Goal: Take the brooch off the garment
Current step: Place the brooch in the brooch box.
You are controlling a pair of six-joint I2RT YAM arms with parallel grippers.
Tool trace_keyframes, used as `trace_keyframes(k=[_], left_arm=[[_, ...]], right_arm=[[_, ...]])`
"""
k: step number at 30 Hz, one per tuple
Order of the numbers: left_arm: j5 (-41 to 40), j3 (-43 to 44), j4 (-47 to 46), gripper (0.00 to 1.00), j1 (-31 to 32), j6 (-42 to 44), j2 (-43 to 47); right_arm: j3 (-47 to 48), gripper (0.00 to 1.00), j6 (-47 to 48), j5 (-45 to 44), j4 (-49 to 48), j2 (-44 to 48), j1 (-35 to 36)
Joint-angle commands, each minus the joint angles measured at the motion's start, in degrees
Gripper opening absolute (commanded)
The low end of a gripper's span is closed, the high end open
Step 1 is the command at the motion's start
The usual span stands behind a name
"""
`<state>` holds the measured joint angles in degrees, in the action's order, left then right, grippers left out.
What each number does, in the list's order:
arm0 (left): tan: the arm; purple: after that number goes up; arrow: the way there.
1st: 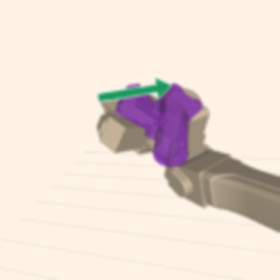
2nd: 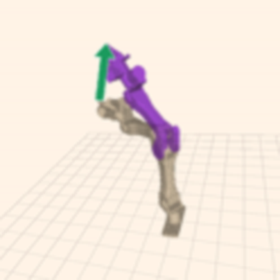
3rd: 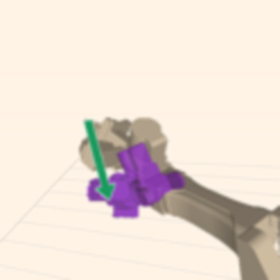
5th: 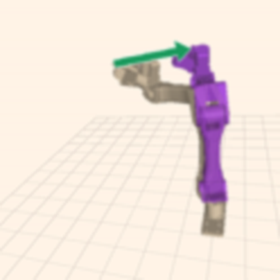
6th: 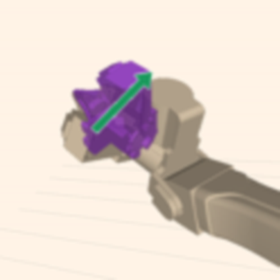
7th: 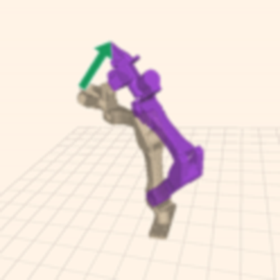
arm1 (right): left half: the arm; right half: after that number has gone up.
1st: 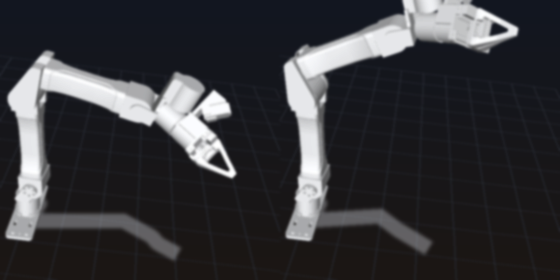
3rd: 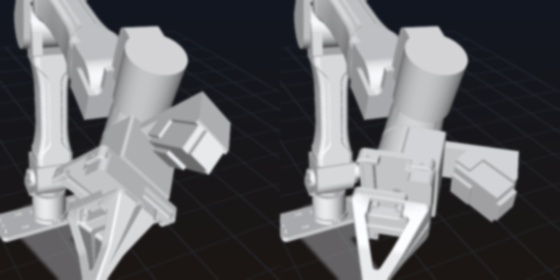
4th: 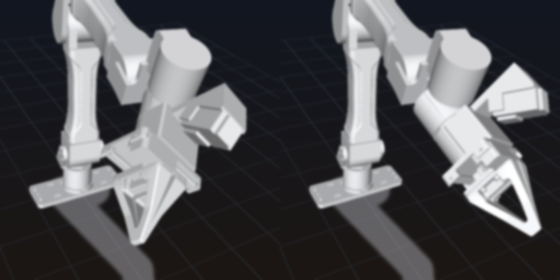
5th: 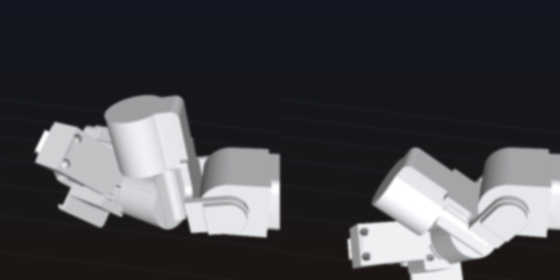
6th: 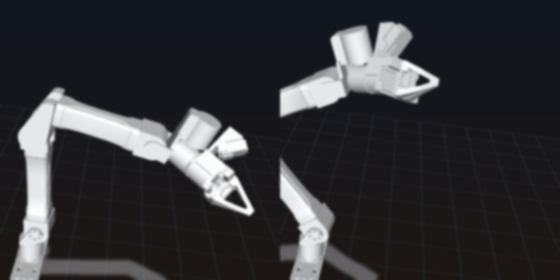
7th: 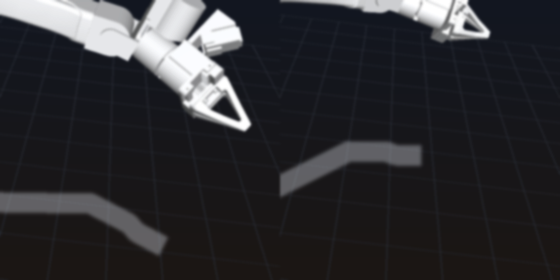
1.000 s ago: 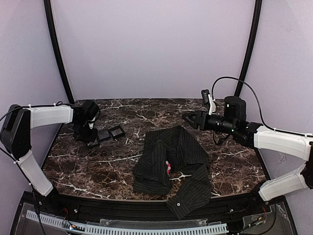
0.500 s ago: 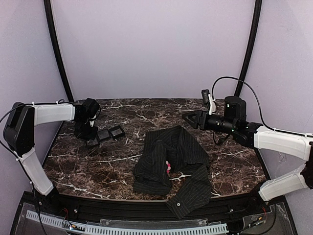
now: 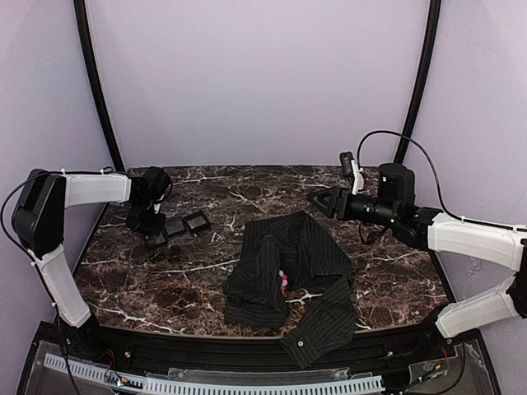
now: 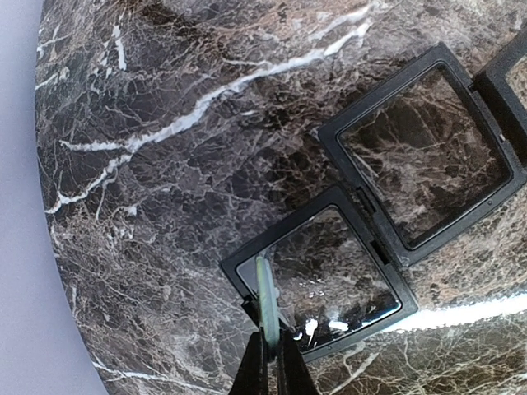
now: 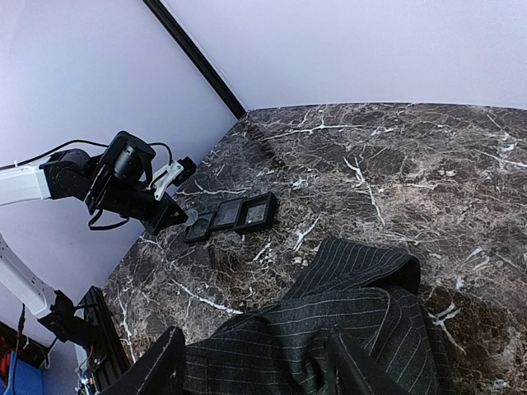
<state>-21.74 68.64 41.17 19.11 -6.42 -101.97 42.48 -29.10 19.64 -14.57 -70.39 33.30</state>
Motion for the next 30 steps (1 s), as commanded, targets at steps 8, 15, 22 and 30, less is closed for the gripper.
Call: trace_keyframes(k=[8,15,22,30], left_arm=[[0.3,1.4,-0.3,0.04,-0.4,0.5,-0.9],[3.5,1.6,-0.4,0.18,-0.4,0.7,-1.1],[6.8,1.5,-0.5,0.29,-0.4,0.9,-0.6],[8.5,1.2,-0.7,0.41,-0.4,0.7,0.3]], right_arm=[[-1.1,0.57,-0.7,0.2,-2.0,1.4,-0.4],[-1.3,0.57,-0.9,0.2,-2.3,1.2,-0.4],[-1.3,0.57,-1.0,0.2,-2.3,1.1,-0.4],[-1.1,0.58,-0.9,0.1,-2.3,1.1,-0.3]])
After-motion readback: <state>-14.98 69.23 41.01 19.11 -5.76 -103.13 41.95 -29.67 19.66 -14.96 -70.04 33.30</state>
